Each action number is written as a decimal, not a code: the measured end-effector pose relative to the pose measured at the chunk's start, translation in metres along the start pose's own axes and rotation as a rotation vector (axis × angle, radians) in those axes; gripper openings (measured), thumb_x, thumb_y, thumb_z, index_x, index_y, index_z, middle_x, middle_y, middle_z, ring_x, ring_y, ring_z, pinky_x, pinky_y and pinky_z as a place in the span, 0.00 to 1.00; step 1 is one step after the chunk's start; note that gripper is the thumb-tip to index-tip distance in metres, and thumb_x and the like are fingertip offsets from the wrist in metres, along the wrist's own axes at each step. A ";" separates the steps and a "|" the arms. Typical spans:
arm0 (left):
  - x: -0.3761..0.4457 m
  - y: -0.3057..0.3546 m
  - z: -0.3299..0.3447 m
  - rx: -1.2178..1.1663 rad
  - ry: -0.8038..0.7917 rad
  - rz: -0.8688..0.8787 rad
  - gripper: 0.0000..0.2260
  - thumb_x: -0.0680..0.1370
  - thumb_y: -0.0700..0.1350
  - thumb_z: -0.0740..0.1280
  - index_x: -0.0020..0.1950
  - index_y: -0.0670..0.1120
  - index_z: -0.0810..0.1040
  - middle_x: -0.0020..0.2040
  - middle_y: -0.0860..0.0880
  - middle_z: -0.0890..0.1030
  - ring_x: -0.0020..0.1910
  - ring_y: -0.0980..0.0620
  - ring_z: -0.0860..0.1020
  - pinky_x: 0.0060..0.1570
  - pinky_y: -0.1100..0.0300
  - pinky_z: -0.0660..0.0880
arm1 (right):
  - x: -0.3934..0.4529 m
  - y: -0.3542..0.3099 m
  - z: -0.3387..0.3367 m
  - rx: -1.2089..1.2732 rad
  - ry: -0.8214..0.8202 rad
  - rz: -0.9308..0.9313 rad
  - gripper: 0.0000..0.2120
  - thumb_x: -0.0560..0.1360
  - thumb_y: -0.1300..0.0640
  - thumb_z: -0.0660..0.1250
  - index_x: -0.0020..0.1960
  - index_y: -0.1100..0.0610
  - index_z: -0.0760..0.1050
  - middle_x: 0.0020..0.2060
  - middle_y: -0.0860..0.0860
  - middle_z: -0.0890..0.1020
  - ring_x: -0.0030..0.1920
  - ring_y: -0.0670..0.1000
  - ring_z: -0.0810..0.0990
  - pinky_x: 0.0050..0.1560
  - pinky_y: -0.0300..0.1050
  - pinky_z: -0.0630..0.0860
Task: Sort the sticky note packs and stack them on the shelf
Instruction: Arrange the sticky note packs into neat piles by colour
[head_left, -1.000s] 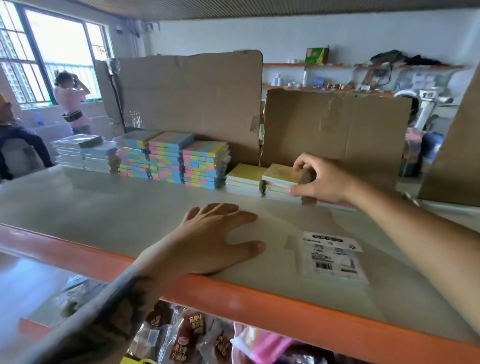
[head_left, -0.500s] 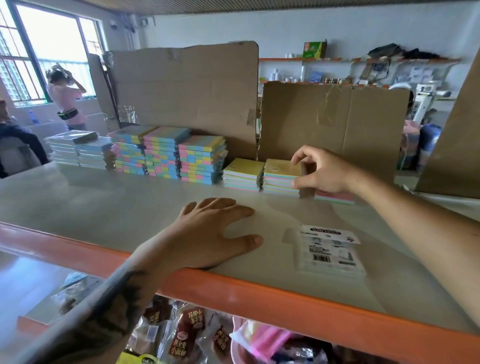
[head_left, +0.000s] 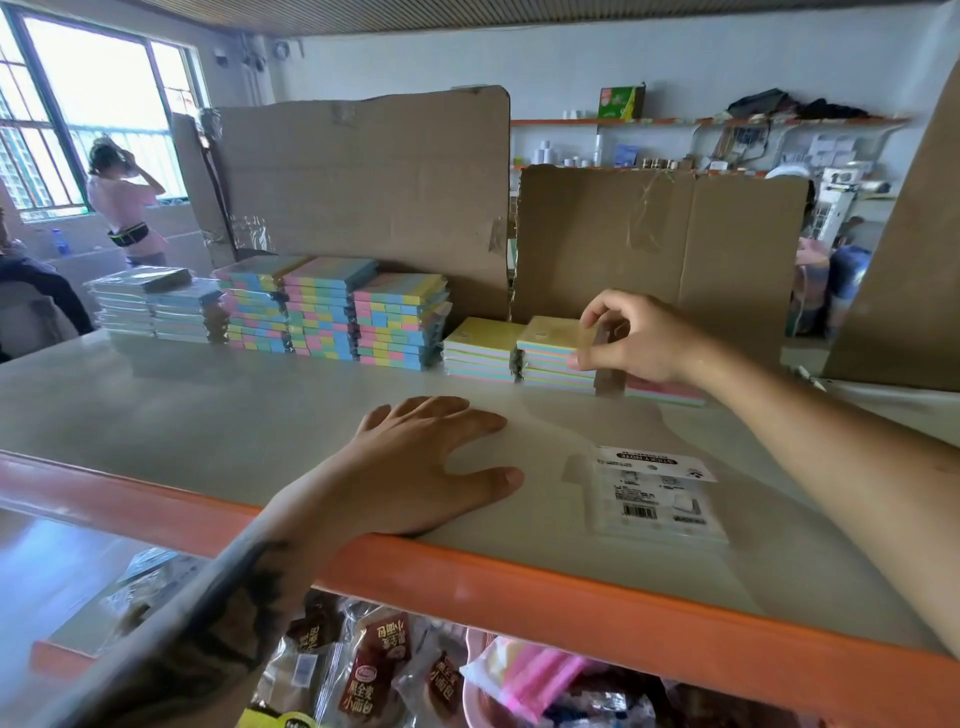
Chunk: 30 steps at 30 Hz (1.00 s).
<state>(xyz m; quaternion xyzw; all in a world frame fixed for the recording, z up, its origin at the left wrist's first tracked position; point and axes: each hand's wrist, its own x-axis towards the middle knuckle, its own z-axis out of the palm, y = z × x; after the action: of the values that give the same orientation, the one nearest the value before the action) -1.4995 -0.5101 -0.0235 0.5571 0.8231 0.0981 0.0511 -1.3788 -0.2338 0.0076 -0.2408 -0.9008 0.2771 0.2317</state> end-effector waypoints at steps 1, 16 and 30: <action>0.000 0.000 0.000 -0.002 0.000 0.000 0.32 0.74 0.76 0.54 0.77 0.70 0.58 0.81 0.61 0.57 0.80 0.56 0.53 0.79 0.47 0.49 | -0.001 0.000 0.001 -0.007 -0.006 0.008 0.21 0.66 0.47 0.83 0.50 0.47 0.75 0.42 0.43 0.80 0.38 0.46 0.74 0.41 0.45 0.70; 0.000 0.001 -0.001 -0.001 0.010 0.000 0.31 0.75 0.75 0.55 0.77 0.69 0.59 0.81 0.61 0.58 0.80 0.55 0.54 0.78 0.49 0.50 | -0.010 -0.008 -0.002 0.030 -0.063 0.049 0.19 0.71 0.52 0.80 0.56 0.51 0.74 0.44 0.44 0.78 0.39 0.47 0.74 0.41 0.44 0.70; 0.000 0.002 -0.001 -0.018 0.077 0.021 0.39 0.66 0.81 0.50 0.74 0.69 0.67 0.76 0.63 0.67 0.77 0.56 0.62 0.76 0.48 0.55 | -0.057 -0.043 -0.039 -0.363 -0.027 -0.106 0.22 0.62 0.30 0.69 0.51 0.40 0.75 0.53 0.45 0.80 0.56 0.50 0.78 0.63 0.56 0.74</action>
<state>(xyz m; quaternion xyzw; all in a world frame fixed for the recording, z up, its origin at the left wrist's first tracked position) -1.4977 -0.5091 -0.0216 0.5609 0.8177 0.1275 0.0234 -1.3256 -0.2824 0.0468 -0.2274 -0.9505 0.1004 0.1866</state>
